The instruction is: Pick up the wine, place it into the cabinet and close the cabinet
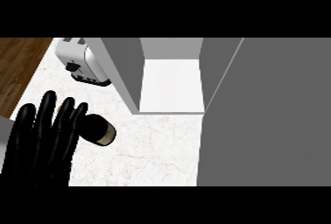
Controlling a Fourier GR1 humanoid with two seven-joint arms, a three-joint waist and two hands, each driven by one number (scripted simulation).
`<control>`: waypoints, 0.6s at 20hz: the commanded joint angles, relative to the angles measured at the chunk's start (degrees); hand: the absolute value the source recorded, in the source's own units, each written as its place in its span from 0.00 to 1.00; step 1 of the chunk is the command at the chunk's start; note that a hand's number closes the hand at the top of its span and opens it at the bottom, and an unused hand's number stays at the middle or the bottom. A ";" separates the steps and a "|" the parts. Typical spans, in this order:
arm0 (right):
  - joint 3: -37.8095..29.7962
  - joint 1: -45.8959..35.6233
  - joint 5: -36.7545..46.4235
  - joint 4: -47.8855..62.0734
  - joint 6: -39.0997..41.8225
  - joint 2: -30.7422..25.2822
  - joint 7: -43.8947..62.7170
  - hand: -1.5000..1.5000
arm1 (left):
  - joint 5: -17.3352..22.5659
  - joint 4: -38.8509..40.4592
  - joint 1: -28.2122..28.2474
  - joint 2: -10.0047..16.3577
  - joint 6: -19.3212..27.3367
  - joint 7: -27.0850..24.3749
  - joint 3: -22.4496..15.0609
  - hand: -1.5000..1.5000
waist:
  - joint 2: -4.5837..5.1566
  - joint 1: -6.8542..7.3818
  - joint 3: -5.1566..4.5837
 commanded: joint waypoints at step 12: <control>1.88 -8.14 2.80 -2.60 -4.36 2.30 10.51 0.00 | -12.49 -1.18 -6.09 -0.08 14.69 7.36 -12.29 0.00 | 0.05 0.04 -0.01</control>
